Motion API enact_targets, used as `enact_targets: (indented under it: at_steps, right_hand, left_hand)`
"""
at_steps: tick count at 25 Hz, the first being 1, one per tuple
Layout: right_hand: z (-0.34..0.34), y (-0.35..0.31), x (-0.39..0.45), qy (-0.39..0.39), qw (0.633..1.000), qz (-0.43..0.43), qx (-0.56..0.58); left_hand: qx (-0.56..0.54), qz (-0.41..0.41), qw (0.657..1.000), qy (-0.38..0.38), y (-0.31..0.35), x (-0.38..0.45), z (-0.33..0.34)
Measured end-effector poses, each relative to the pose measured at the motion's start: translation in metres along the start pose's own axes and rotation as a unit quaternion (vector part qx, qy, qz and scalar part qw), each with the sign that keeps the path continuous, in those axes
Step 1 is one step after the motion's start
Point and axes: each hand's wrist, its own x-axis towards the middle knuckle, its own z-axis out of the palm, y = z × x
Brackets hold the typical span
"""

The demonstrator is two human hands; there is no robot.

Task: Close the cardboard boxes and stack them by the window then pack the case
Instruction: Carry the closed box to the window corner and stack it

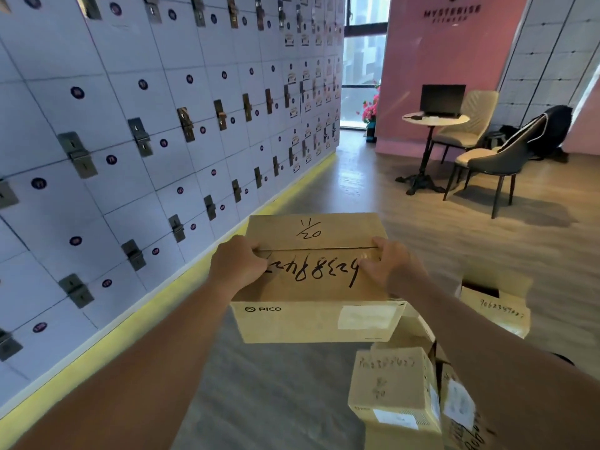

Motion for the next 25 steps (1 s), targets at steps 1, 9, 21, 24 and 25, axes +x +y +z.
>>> enact_targets:
  at_steps: [1,9,21,24,25]
  right_hand:
    - [0.001,-0.003,0.02,0.005,1.0,-0.003,0.004]
    - [0.058,-0.051,0.208,0.016,0.999,-0.04,-0.009]
    - [0.121,-0.117,0.522,0.061,0.998,0.035,-0.007]
    - [0.134,-0.104,0.614,0.069,0.997,0.04,-0.011]
    - [0.139,-0.098,0.646,0.069,0.997,0.043,-0.011]
  left_hand:
    - [-0.005,-0.003,1.0,0.006,0.002,0.019,0.001]
    - [-0.031,0.015,0.999,0.022,-0.029,0.219,0.026]
    - [-0.045,0.111,0.993,0.023,-0.038,0.59,0.073]
    - [-0.036,0.123,0.992,0.009,-0.021,0.679,0.11]
    - [-0.03,0.127,0.991,0.009,-0.014,0.71,0.124]
